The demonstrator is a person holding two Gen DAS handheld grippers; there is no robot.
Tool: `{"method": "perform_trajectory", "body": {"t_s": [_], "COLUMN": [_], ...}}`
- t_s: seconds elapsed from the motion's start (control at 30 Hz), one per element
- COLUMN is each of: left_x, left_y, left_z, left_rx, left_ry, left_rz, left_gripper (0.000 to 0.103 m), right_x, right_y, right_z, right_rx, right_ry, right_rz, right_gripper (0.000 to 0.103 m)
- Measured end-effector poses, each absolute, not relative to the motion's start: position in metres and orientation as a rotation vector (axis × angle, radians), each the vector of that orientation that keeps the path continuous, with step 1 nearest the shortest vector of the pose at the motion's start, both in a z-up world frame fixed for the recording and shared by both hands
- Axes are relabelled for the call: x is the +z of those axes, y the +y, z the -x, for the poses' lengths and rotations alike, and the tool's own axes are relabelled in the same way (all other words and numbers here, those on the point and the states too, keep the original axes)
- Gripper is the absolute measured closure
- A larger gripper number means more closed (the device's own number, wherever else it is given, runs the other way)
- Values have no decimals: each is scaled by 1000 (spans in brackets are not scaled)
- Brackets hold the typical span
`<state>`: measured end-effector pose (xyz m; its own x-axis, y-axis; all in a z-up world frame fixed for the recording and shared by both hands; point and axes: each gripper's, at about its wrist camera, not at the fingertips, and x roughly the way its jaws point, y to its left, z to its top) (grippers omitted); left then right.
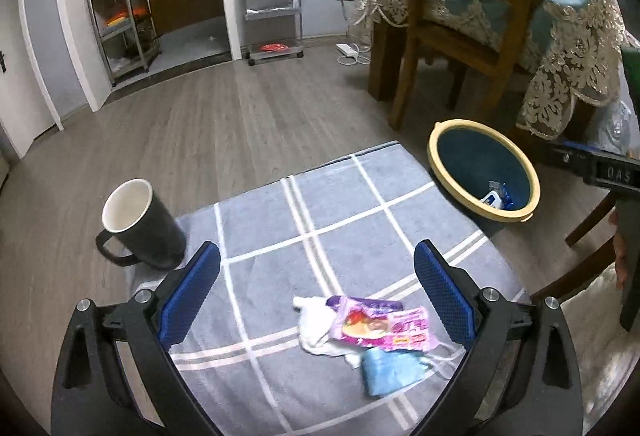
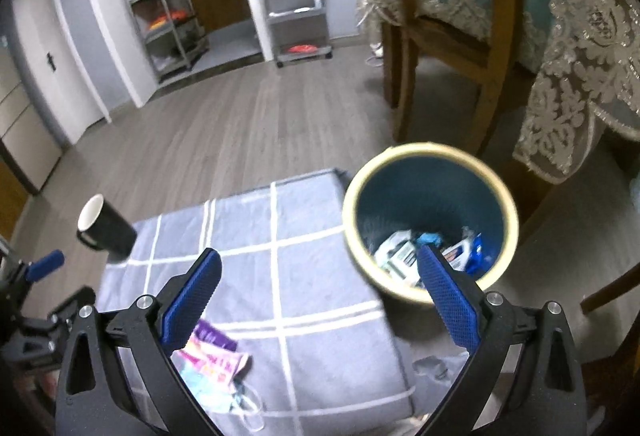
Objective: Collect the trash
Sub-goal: 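Move both tools back over the remaining trash on the mat, then grasp the pink snack packet with the right tool while the left tool grasps the white tissue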
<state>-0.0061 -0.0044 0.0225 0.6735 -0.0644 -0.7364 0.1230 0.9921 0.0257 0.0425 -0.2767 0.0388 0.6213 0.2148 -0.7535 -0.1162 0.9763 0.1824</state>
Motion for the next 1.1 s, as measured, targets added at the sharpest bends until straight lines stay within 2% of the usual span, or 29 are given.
{"method": "perform_trajectory", "body": {"t_s": [0.27,0.47,0.67,0.73,0.8,1.1], "left_x": [5,-22,-25,-24,-23,-26], "left_y": [24,45,65,70,72,74], "left_z": [18,12,7,5,5,2], "left_rx": [-68,-19,67,79,79,73], "left_ry": [848,940,951,953,952,967], "left_rz": [-61,-2,28,53,70,98], "left_gripper": [6,6,6,6,6,6], "right_x": [14,-10,-47,-56,-65,-82], "right_y": [-234,-200,-170,-164,-154,-117], "right_z": [-37,-41,-37,-35,-32,-21], "right_rx": [273,332,416,436,473,586], "right_ry": [959,1021,1125,1141,1163,1166], "right_rz": [-82,-39,65,90,116,248], "right_gripper": [5,5,8,13,31,49]}}
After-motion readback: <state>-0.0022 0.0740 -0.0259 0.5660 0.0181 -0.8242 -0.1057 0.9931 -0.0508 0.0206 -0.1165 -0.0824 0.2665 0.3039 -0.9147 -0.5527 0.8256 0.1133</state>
